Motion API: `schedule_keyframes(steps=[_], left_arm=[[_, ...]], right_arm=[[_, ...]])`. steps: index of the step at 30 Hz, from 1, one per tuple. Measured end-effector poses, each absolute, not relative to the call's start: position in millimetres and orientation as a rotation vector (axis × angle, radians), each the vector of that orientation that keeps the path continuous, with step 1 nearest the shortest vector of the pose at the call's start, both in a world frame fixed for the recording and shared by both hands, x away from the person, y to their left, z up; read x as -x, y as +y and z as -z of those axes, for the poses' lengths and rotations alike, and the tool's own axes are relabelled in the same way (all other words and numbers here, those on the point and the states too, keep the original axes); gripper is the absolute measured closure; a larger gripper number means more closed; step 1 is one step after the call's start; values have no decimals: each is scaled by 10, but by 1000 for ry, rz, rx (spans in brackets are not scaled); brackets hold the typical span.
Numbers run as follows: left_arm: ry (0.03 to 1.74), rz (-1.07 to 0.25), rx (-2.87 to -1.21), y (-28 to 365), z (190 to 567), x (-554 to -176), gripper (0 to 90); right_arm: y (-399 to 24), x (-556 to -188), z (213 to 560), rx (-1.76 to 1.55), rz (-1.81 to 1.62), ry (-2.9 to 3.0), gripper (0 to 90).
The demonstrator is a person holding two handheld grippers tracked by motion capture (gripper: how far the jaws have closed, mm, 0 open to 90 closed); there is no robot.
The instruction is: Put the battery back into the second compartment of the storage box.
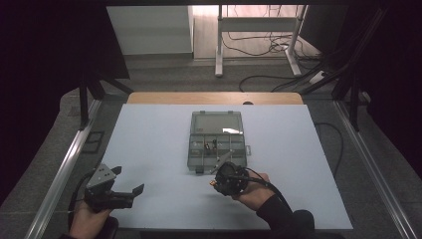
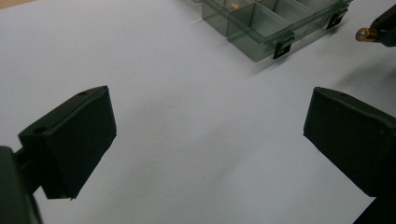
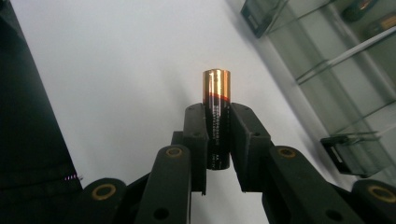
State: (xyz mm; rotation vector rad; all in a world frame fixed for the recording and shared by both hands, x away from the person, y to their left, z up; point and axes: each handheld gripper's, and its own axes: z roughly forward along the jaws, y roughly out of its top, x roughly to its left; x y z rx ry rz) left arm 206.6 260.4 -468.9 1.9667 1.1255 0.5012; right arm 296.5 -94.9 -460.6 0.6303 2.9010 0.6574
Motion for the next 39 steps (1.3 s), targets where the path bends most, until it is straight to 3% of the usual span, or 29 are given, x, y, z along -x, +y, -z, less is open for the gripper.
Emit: schedule_keyframes(steps=[39], left_arm=[[1130,-497,-1962,2608,4689,-2069,29]], right_arm=[[-996,-3468,4433,-848,-836,2736,769]])
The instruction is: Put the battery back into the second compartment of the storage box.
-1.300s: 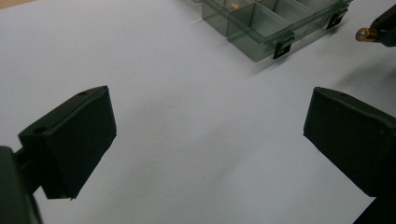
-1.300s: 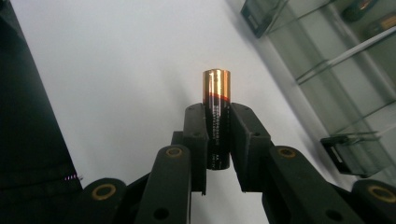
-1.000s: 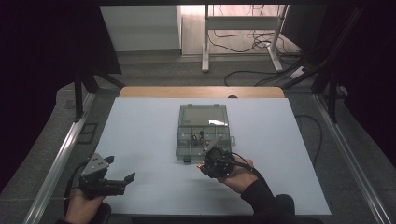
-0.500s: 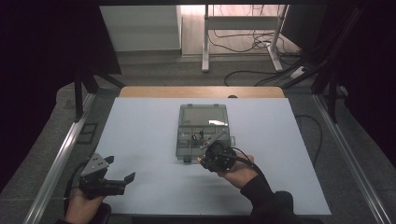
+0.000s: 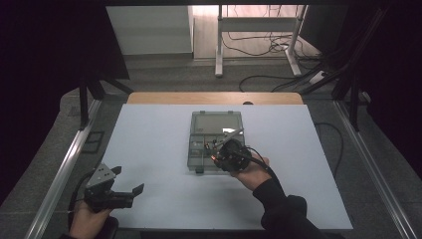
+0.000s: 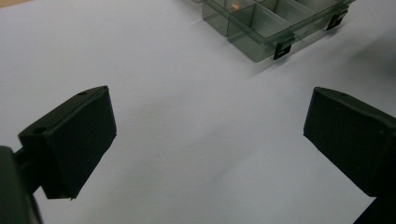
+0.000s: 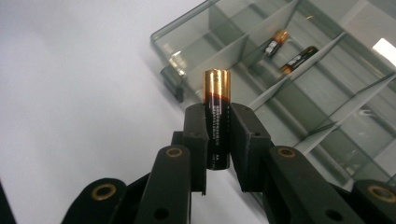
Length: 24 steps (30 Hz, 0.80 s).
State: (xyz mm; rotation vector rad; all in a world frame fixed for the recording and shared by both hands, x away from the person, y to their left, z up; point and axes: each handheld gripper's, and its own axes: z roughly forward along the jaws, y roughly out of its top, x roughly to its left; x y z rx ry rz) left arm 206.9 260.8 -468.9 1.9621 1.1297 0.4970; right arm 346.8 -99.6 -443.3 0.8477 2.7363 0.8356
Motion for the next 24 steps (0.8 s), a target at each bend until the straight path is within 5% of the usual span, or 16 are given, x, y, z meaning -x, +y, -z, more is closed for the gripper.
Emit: schedule_keyframes(steps=[24], left_arm=[[1127,-496,-1960,2613,4690,-2070,29]], right_arm=[[-872,-3900,4371,-965,-889,2650,769]])
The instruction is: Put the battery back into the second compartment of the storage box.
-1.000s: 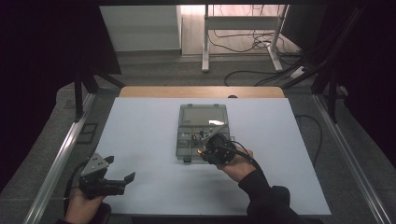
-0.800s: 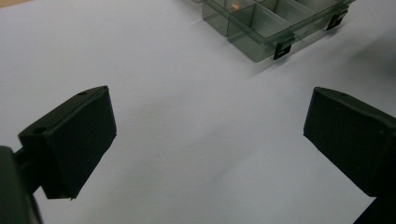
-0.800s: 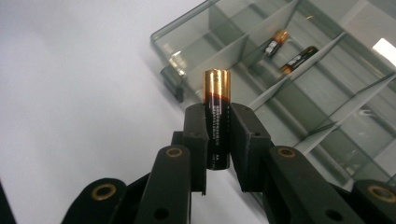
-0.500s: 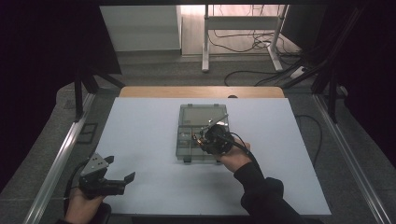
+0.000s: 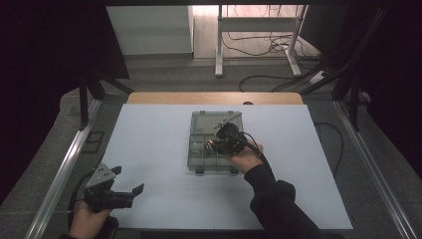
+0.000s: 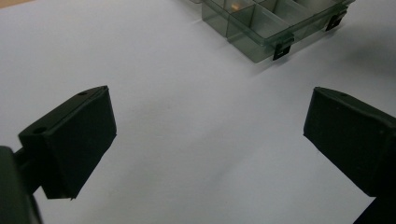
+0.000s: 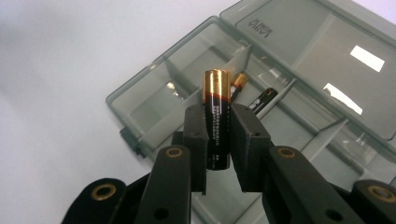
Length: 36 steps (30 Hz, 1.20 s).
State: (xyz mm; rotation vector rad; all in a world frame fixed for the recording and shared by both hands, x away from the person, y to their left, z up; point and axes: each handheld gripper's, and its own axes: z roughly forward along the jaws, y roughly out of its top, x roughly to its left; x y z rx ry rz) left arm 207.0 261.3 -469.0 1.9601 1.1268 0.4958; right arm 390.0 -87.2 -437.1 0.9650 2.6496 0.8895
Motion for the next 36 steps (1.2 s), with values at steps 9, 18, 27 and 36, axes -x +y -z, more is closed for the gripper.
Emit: schedule_keyframes(steps=[9,18,27,36], left_arm=[[1126,-496,-1960,2613,4691,-2070,29],[1124,-495,-1960,2616,4691,-2070,29],[1123,-496,-1960,2616,4692,-2068,29],[1121,-497,-1960,2616,4691,-2067,29]], right_arm=[[-787,-4071,4404,-1018,-873,2622,769],[-654,-4243,4549,-1079,-822,2613,768],[-586,-4377,4675,-1115,-787,2600,631],[-622,-4309,4610,-1034,-807,2606,340]])
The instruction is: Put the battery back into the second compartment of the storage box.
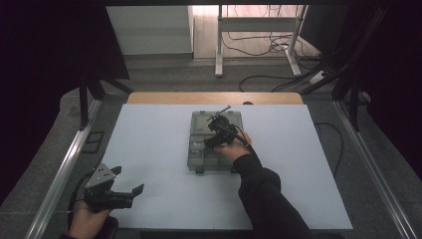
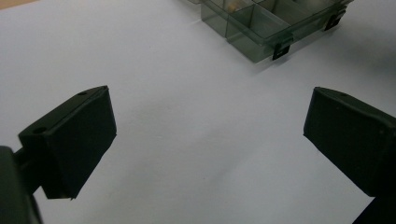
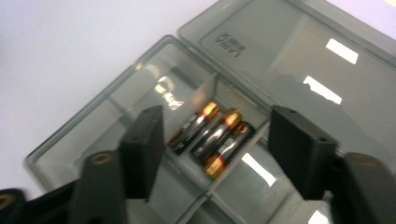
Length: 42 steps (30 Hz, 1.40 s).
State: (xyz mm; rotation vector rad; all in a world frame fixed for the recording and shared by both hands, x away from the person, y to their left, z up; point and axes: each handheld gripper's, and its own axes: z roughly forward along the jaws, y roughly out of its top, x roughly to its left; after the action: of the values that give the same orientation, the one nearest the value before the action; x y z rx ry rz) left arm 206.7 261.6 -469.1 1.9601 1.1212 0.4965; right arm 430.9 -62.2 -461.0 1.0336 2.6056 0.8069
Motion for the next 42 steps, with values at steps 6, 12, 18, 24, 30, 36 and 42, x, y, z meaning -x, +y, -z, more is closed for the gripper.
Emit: schedule_keyframes(steps=[6,12,18,24,30,36,42], left_arm=[[1122,-497,-1960,2615,4691,-2067,29],[1124,-495,-1956,2620,4691,-2068,29],[1124,-496,-1957,2619,4691,-2068,29],[1124,-496,-1957,2618,4691,-2068,29],[1125,-496,-1958,2616,4690,-2068,29],[1124,-497,-1959,2614,4690,-2067,29],[1122,-497,-1958,2616,4689,-2065,29]], right_arm=[[-674,-4200,4548,-970,-833,2622,273],[-744,-4084,4480,-909,-867,2620,235],[-815,-3959,4404,-861,-906,2605,188],[-878,-3832,4360,-840,-946,2613,127],[-953,-3692,4346,-797,-965,2611,92],[-1060,-3580,4318,-785,-978,2614,57],[-1162,-3489,4339,-768,-941,2638,15]])
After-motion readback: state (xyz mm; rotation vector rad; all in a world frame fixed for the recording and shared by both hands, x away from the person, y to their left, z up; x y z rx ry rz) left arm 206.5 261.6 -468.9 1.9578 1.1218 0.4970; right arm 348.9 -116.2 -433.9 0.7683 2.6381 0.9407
